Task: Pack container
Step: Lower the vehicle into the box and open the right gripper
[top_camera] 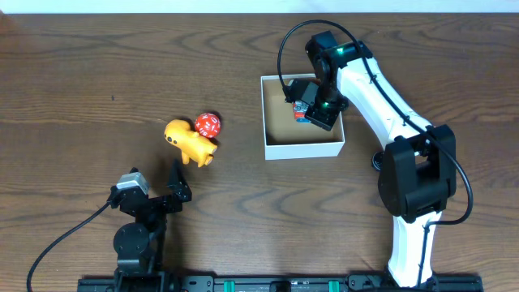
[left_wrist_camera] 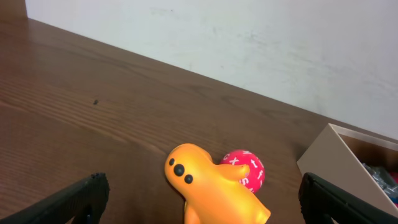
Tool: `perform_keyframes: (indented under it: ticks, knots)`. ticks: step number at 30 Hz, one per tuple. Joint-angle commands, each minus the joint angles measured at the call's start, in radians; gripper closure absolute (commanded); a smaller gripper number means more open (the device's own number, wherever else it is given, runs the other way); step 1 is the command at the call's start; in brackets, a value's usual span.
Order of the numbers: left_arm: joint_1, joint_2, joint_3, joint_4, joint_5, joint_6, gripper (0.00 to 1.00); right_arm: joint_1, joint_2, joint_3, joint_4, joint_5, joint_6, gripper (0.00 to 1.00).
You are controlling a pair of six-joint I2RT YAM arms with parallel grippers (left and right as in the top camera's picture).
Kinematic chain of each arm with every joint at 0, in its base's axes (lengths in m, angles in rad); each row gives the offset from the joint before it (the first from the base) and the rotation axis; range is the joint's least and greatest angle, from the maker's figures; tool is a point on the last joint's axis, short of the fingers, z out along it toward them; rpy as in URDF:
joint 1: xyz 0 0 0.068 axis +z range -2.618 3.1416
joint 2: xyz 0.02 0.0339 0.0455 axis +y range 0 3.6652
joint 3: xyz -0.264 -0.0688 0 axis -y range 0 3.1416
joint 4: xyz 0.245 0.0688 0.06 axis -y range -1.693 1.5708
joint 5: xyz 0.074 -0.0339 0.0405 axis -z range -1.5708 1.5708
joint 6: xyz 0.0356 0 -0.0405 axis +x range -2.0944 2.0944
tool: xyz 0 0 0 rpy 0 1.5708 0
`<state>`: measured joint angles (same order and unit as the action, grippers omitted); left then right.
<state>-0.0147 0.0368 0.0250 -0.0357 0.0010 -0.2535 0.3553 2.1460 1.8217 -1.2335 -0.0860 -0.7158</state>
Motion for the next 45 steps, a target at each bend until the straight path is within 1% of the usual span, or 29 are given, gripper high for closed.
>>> perform_keyframes:
  ticks: [1,12,31,37,45]
  knots:
    - [0.005,0.0,-0.021,-0.036,-0.008,0.016,0.02,-0.008,-0.002,-0.005,0.009,0.024,0.001,0.99]
    - [0.005,0.0,-0.021,-0.036,-0.008,0.016,0.02,-0.01,-0.002,-0.005,0.017,0.068,0.001,0.99]
    - [0.005,0.0,-0.021,-0.036,-0.008,0.016,0.02,-0.01,-0.002,-0.005,0.077,0.14,0.001,0.99]
    - [0.005,0.0,-0.021,-0.036,-0.008,0.016,0.02,-0.01,-0.002,-0.005,0.129,0.217,0.002,0.99]
    - [0.005,0.0,-0.021,-0.036,-0.008,0.016,0.02,-0.008,-0.002,-0.005,0.203,0.221,0.005,0.99]
